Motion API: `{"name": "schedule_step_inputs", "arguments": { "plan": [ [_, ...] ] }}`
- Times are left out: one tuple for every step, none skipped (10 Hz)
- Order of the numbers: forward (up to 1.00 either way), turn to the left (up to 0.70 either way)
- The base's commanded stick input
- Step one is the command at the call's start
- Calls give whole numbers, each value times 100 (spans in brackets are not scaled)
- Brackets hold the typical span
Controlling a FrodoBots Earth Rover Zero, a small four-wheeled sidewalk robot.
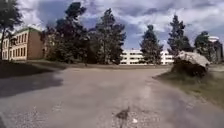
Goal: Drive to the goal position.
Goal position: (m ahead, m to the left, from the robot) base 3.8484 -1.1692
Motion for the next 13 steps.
{"name": "schedule_step_inputs", "arguments": {
  "plan": [
    [70,0],
    [70,0],
    [70,0],
    [70,0],
    [70,0],
    [70,0],
    [70,0],
    [70,0],
    [70,0],
    [70,0],
    [70,0],
    [70,0],
    [70,-17]
  ]
}}
